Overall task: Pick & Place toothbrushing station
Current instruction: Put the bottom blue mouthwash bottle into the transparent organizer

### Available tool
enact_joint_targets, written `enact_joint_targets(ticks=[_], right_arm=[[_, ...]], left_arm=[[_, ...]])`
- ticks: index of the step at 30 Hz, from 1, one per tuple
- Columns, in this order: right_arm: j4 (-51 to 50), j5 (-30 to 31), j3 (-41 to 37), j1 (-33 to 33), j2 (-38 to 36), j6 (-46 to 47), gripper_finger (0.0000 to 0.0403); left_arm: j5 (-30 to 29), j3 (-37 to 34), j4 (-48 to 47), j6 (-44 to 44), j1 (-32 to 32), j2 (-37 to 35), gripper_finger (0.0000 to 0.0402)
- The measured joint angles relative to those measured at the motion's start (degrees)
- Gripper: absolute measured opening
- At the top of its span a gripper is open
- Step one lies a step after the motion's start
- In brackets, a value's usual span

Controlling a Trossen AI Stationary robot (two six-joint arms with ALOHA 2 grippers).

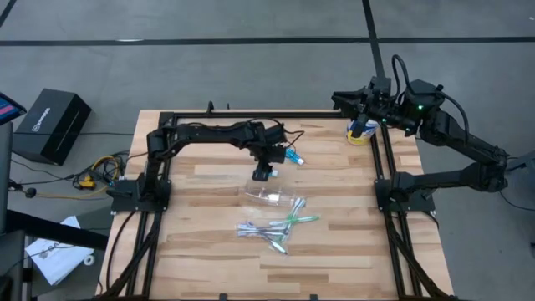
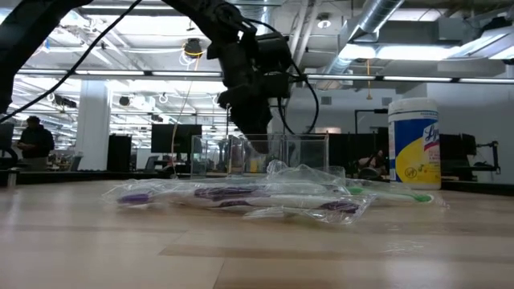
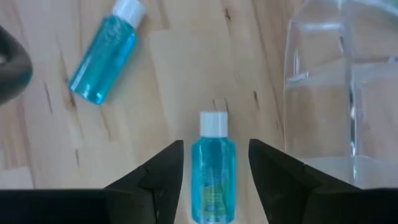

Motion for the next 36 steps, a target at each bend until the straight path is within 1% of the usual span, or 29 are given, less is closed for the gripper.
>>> enact_joint_targets(ticks=[3, 9, 13, 18, 24, 29, 36], right_arm=[[0.21, -0.01, 0.00, 0.00, 0.00, 0.08, 0.0059], [1.62, -0.52, -0.06, 0.67, 1.58, 0.42, 0.0059], [2.80, -0.68, -0.03, 1.86, 3.70, 0.42, 0.0059], [5.24, -0.82, 0.04, 2.70, 5.63, 0.43, 0.0059], [3.77, -0.79, 2.65, 2.64, 6.26, 0.12, 0.0059], [3.03, -0.66, 5.04, 2.64, 6.21, -1.17, 0.0059], [2.52, -0.66, 5.73, 2.64, 6.24, -2.16, 0.0059]], left_arm=[[-0.50, -0.97, 0.97, 0.13, 0.14, 0.00, 0.0177], [0.55, -1.27, 2.34, 0.13, -0.14, 0.00, 0.0177], [0.66, -1.27, 2.43, -0.13, -0.83, 0.00, 0.0169], [0.91, -1.27, 3.03, -1.75, -0.96, 1.72, 0.0157], [1.06, -1.27, 3.18, -2.39, -1.07, 3.83, 0.0156], [1.05, -1.27, 3.84, -2.38, -1.09, 4.07, 0.0159], [1.52, -1.27, 5.07, -2.19, -1.09, 4.13, 0.0155]])
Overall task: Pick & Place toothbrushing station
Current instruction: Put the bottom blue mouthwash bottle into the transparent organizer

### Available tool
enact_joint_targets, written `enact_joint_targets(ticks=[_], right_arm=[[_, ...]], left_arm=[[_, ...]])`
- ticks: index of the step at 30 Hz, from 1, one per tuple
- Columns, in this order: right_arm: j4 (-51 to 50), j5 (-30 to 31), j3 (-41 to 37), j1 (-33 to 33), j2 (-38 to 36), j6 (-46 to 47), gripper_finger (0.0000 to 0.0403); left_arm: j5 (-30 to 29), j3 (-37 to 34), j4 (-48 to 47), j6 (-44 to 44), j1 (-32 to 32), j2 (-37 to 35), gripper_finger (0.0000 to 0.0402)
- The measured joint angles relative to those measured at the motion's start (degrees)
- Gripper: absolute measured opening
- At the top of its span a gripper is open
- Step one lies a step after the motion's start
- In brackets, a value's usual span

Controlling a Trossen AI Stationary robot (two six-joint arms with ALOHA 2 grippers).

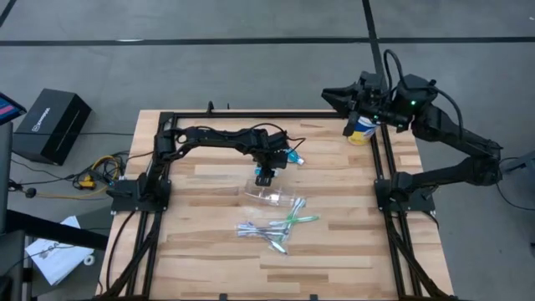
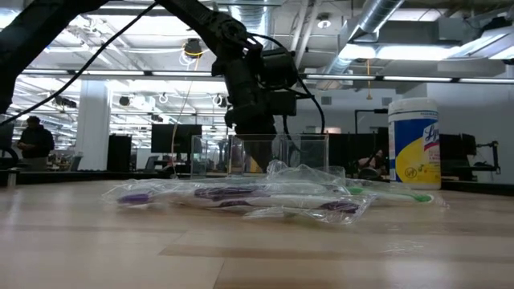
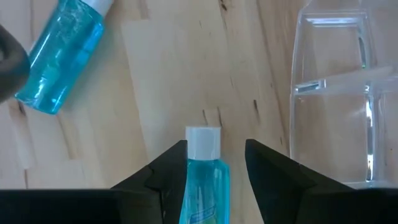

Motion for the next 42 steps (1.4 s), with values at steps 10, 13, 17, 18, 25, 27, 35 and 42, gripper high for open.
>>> enact_joint_targets(ticks=[10, 13, 17, 18, 25, 27, 35, 42], right_arm=[[-0.07, -0.17, 0.00, 0.00, 0.01, -0.02, 0.0059], [-0.14, -0.17, 0.00, 0.00, 0.01, -0.02, 0.0059], [-0.12, -0.20, 0.00, -0.07, 0.01, -0.02, 0.0059], [-0.12, -0.20, 0.00, -0.07, 0.01, -0.02, 0.0059], [-0.11, -0.21, 0.00, -0.09, 0.01, -0.04, 0.0059], [-0.12, -0.31, 0.00, -0.09, 0.01, -0.07, 0.0059], [-0.01, -0.42, 0.00, -0.15, 0.01, -0.65, 0.0059], [-0.01, -0.42, 0.00, -0.15, 0.01, -0.63, 0.0059]], left_arm=[[1.63, 0.25, -0.32, -1.27, -0.05, 4.39, 0.0154], [1.37, 0.33, -0.22, -1.10, -0.07, 4.52, 0.0141], [-0.30, 0.33, -0.08, -0.87, 0.25, 4.52, 0.0084], [-0.48, 0.33, -0.12, -0.79, 0.46, 4.50, 0.0081], [-0.72, 0.28, -0.13, -0.74, 0.68, 4.52, 0.0081], [-0.90, 0.52, -0.33, -0.79, 0.70, 4.55, 0.0081], [-3.10, 3.92, 0.17, -1.25, 1.58, 5.03, 0.0081], [-2.64, 6.28, -0.57, -1.41, 3.62, 5.03, 0.0081]])
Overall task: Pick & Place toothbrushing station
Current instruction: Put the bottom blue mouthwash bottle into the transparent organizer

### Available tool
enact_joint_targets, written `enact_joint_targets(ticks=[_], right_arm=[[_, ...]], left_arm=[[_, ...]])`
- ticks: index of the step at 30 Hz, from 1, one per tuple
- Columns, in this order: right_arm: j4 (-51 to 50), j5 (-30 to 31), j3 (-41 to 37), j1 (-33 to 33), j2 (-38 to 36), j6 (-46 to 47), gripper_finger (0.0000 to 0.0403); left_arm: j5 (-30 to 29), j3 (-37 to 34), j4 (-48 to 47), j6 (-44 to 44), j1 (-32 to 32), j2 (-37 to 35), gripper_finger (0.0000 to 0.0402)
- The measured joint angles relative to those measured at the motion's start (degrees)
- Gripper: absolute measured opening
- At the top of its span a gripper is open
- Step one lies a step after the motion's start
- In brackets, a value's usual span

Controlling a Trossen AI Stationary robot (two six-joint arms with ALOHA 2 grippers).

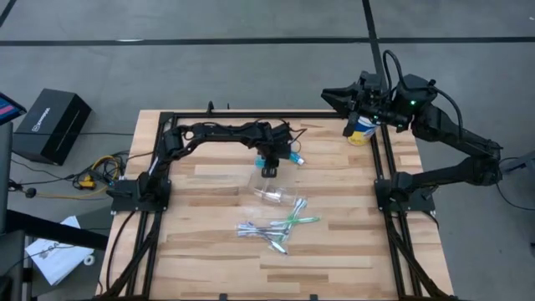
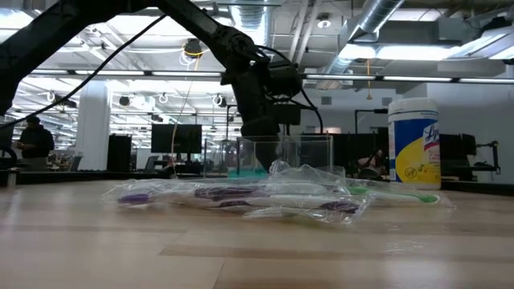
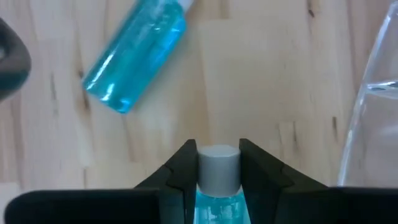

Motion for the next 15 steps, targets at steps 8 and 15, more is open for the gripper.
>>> enact_joint_targets(ticks=[8, 15], right_arm=[[0.06, -0.30, 0.00, -1.50, 0.00, 0.02, 0.0059], [0.11, -0.42, 0.00, -2.29, 0.00, 0.13, 0.0059]], left_arm=[[5.34, 3.33, -0.90, -3.99, 0.32, 0.00, 0.0081], [7.64, 9.21, 0.36, -7.65, 0.41, -0.72, 0.0081]])
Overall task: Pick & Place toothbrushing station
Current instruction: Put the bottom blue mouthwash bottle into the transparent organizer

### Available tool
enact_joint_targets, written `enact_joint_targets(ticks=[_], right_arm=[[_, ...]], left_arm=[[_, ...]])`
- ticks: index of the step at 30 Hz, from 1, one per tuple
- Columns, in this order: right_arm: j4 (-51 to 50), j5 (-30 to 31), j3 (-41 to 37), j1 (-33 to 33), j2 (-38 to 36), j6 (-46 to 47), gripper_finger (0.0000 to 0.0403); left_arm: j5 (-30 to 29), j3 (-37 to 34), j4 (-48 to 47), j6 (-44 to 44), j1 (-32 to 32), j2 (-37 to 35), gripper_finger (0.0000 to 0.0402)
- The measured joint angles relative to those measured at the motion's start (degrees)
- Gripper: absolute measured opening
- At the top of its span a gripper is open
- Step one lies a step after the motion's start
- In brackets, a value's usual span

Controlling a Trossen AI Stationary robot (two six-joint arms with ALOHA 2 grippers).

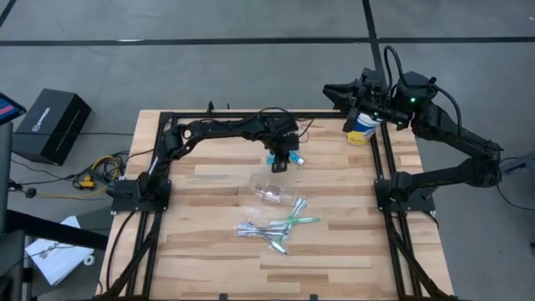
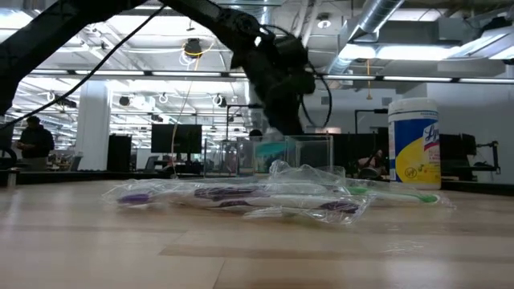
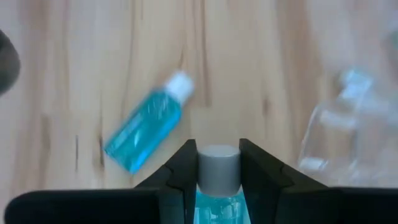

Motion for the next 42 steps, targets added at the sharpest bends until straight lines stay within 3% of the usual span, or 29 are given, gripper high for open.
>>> enact_joint_targets(ticks=[12, 20, 31, 35, 42], right_arm=[[1.73, 0.17, 0.00, -2.98, -0.43, -1.68, 0.0059], [2.60, 0.03, 0.00, -4.48, -1.68, -2.99, 0.0059], [0.49, -1.31, 0.00, -4.46, -1.62, -3.17, 0.0059], [-0.69, -1.31, 0.00, -4.46, -1.72, -3.19, 0.0059], [-4.23, -1.04, -0.02, -5.50, -3.73, -4.17, 0.0059]], left_arm=[[1.91, 0.46, 28.30, -17.79, 1.13, -14.64, 0.0081], [1.90, 0.46, 33.63, -19.45, 0.96, -21.91, 0.0081], [1.62, -0.11, 41.70, -21.42, -1.57, -23.89, 0.0081], [1.22, -4.09, 52.24, -24.69, -4.49, -24.04, 0.0081], [-6.04, -13.16, 63.39, -28.36, -9.32, -25.01, 0.0081]])
